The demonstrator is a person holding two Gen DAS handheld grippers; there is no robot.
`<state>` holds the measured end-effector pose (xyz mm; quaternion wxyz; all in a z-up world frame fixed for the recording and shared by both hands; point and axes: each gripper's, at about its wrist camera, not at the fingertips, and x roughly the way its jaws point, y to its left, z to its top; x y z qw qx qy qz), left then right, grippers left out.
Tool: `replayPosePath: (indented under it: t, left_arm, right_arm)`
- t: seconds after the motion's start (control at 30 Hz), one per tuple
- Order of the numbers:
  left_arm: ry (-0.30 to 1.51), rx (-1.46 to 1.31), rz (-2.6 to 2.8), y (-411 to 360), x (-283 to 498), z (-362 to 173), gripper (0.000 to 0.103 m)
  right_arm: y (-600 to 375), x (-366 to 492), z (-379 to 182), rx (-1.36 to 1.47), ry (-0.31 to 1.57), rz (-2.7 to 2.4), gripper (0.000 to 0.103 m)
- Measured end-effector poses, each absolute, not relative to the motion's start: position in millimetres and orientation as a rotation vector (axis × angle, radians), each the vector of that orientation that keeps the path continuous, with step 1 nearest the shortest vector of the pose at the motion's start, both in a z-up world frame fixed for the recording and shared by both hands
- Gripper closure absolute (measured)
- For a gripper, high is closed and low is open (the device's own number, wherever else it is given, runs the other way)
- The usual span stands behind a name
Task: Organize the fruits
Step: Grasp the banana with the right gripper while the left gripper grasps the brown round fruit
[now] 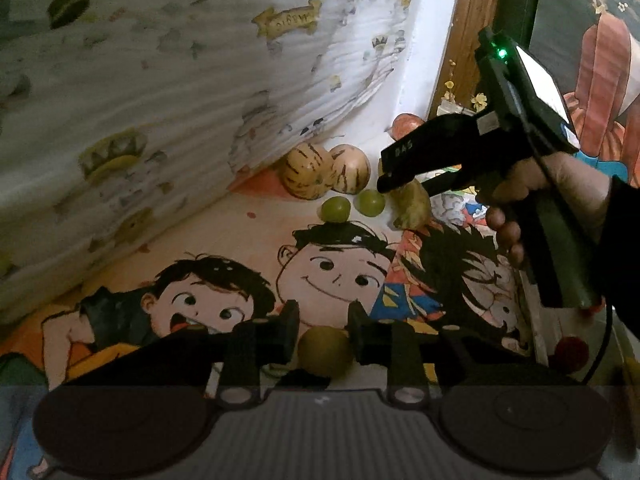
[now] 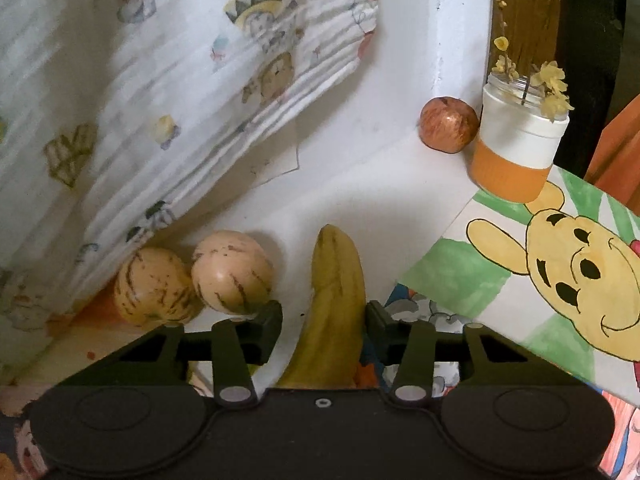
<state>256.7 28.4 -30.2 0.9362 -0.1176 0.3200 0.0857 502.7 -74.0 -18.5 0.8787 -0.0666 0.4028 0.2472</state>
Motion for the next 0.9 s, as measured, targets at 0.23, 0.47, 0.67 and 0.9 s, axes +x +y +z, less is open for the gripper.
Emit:
replayPosePath:
  t: [0.23, 0.47, 0.67, 0.9]
  left_arm:
    - [0.645, -0.249, 0.165, 31.8, 265.7, -31.7, 0.076]
    - [0.644, -0.261, 0.154, 34.3, 259.0, -30.8, 0.074]
    - [0.641, -0.255, 0.159, 32.2, 254.3, -30.3, 0.072]
    - [0.637, -0.254, 0.163, 30.3, 250.8, -30.6, 0.073]
  right_arm:
    - [-74.6, 501.0, -21.1, -0.164, 0.832, 0.502, 0.064]
    - [-76.1, 498.6, -21.1, -0.133, 0.827, 0.499, 0.066]
    - [-77.8, 493.5, -18.7, -0.114, 0.839, 0.509, 0.067]
    - [-82.5, 481.9, -14.8, -0.078, 0.867, 0.521, 0.067]
